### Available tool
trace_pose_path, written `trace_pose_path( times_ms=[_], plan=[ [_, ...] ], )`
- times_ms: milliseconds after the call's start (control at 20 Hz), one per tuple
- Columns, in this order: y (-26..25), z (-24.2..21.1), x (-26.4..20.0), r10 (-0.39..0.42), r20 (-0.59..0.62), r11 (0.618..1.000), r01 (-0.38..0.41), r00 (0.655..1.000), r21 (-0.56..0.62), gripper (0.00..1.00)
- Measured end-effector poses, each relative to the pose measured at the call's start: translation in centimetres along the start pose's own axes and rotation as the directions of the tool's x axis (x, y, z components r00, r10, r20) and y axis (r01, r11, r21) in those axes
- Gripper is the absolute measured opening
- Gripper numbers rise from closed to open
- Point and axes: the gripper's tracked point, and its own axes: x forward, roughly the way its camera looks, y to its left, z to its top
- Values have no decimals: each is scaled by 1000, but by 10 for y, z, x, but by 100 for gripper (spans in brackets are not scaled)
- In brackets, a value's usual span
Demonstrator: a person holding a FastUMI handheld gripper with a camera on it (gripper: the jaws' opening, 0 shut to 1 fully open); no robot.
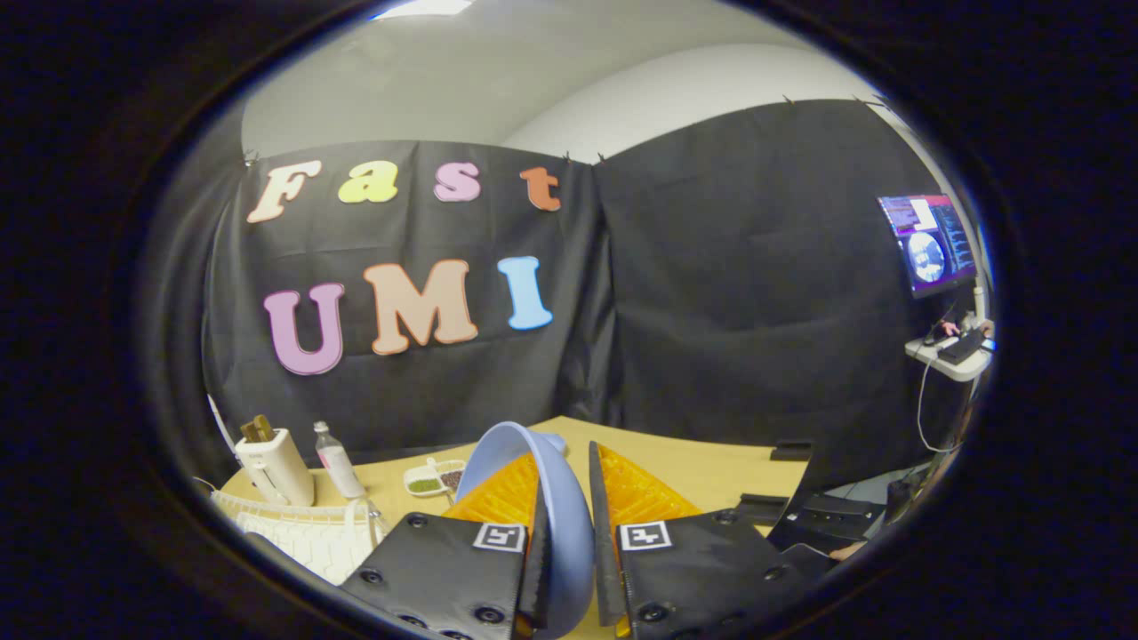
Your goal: Take the plate from the dish rack, then take the spoon from the basket and place it into the plate.
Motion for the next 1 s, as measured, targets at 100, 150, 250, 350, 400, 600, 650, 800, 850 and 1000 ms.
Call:
trace_pose_path(
  times_ms=[100, 150, 250, 350, 400, 600, 650, 800, 850, 1000],
  plan=[
    [-14, -23, 7, -32, -56, 999, 33, 998, 17, 24],
    [-18, -34, 9, -38, -83, 999, 41, 996, 27, 24],
    [-20, -55, 14, -42, -137, 998, 48, 990, 35, 24],
    [-26, -73, 26, -59, -181, 998, 64, 982, 20, 24],
    [-28, -74, 24, -58, -192, 998, 63, 980, 23, 24],
    [-45, -96, 30, -117, -243, 993, 113, 963, -29, 24],
    [-49, -103, 31, -141, -261, 990, 129, 955, -62, 24],
    [-63, -110, 34, -183, -263, 980, 154, 947, -125, 24],
    [-63, -111, 37, -182, -257, 979, 152, 949, -133, 23],
    [-59, -114, 41, -183, -256, 978, 147, 949, -150, 18]
  ],
)
